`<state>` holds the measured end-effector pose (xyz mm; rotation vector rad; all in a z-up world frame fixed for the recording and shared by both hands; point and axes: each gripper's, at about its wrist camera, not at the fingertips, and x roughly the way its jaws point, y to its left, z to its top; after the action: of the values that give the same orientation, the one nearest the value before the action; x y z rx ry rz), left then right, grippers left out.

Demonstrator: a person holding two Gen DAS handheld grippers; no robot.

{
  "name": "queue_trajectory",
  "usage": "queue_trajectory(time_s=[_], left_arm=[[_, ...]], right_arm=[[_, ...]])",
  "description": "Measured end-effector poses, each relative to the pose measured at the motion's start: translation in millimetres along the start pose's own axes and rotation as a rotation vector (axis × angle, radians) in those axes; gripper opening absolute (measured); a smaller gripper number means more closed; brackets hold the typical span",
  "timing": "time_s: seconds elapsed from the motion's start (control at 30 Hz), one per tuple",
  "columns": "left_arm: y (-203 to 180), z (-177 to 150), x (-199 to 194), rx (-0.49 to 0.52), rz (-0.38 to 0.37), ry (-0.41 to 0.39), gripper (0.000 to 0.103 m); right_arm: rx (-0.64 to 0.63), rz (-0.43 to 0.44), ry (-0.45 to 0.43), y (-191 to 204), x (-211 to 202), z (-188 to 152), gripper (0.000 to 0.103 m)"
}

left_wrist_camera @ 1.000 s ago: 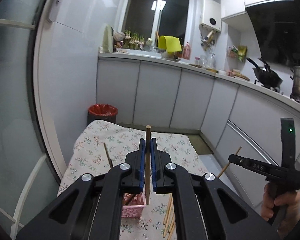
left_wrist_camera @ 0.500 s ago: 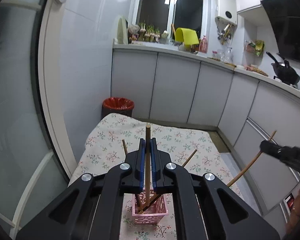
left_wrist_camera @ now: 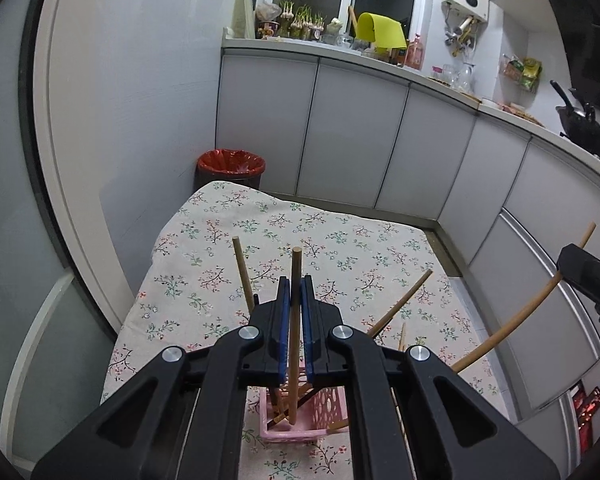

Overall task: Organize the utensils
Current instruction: 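Carry the held chopsticks upright over the pink basket with both tools, then open both tools to drop the chopsticks into the pink basket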

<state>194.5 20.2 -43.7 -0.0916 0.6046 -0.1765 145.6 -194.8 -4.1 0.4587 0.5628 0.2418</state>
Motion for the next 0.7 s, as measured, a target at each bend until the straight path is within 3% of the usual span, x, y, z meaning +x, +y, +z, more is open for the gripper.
queue_trajectory(time_s=[0.07, 0.13, 0.2, 0.5, 0.57, 0.63, 0.7], left_arm=[[0.3, -1.1, 1.4, 0.002, 0.001, 0.01, 0.008], [1.0, -1.4, -1.3, 0.002, -0.001, 0.009, 0.027], [3.5, -1.5, -7.4, 0.001, 0.011, -0.006, 0.037], [20.5, -16.1, -12.4, -0.019, 0.048, 0.072, 0.054], [20.9, -21.8, -11.0, -0.008, 0.056, 0.094, 0.058], [21.2, -26.5, -10.5, 0.001, 0.06, 0.109, 0.065], [21.3, -29.4, -10.9, 0.007, 0.062, 0.115, 0.068]], right_arm=[[-0.008, -0.009, 0.002, 1.1, 5.2, -1.8, 0.004], [-0.021, -0.024, 0.005, 2.6, 10.9, -2.9, 0.004], [-0.026, -0.033, 0.016, 2.2, 18.2, -4.1, 0.004], [-0.04, -0.059, 0.097, 3.3, 55.5, -16.3, 0.004], [-0.037, -0.057, 0.111, 3.2, 58.7, -18.2, 0.008], [-0.025, -0.041, 0.114, 0.8, 56.9, -17.7, 0.022], [-0.024, -0.035, 0.106, -0.3, 51.4, -15.8, 0.029]])
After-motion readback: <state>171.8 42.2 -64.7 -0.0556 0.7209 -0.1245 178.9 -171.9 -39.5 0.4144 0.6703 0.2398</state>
